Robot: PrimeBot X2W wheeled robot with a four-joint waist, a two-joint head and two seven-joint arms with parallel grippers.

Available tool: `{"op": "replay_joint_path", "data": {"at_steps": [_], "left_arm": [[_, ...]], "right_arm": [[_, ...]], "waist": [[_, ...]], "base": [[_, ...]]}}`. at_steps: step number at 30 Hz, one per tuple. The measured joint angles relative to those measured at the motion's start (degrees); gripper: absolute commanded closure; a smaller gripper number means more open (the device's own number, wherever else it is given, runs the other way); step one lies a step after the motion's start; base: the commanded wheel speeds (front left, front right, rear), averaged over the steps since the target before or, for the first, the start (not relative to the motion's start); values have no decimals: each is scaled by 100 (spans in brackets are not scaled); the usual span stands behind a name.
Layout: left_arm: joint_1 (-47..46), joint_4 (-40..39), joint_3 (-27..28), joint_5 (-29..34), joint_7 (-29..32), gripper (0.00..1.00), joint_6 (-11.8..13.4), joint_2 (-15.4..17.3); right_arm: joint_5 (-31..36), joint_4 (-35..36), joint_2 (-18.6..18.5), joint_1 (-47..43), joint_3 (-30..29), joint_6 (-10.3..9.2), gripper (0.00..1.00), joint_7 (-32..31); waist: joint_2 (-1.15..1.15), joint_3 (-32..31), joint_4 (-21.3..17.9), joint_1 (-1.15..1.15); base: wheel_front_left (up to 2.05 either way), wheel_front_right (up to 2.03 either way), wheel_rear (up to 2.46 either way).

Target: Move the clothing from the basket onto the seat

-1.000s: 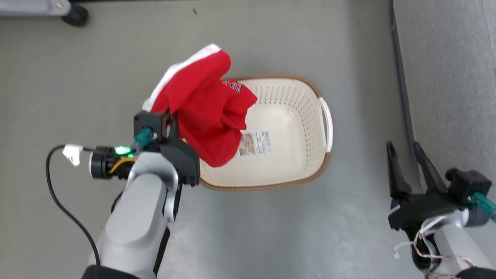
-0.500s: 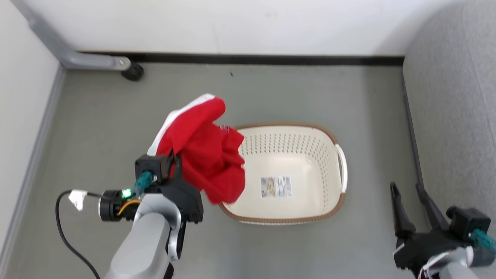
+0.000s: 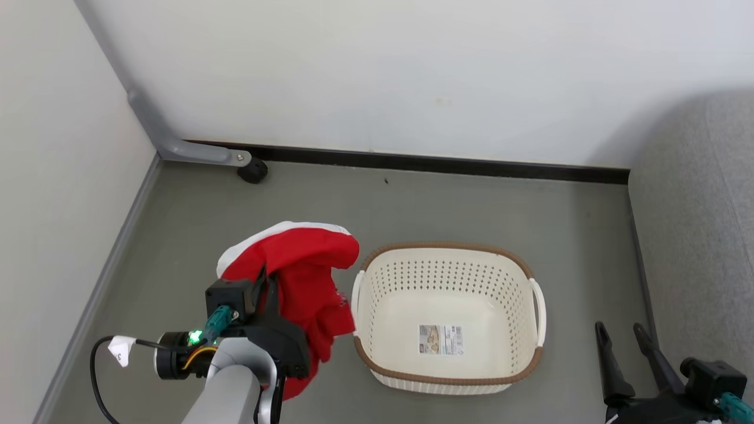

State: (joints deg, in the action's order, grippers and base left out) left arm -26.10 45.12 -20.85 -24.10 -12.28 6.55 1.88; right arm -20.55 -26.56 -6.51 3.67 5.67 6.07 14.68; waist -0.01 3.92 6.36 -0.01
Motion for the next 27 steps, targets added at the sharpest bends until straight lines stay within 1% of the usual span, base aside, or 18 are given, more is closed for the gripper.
{"op": "replay_joint_path", "data": {"at_steps": [7, 14, 27], "left_arm": [[224, -186, 85, -3, -46, 100, 0, 51], [449, -476, 164, -3, -97, 100, 5, 134], [702, -950, 280, -3, -102, 100, 8, 212]], "right_arm": [[149, 51, 16, -132, -22, 25, 0, 0], [210, 178, 49, -205, -7, 33, 0, 0], [293, 224, 88, -214, -15, 57, 0, 0]], "waist": [[0, -292, 156, 0], [1, -471, 231, 0], [1, -616, 81, 1]], "base": [[0, 0, 0], [0, 0, 0], [0, 0, 0]]}}
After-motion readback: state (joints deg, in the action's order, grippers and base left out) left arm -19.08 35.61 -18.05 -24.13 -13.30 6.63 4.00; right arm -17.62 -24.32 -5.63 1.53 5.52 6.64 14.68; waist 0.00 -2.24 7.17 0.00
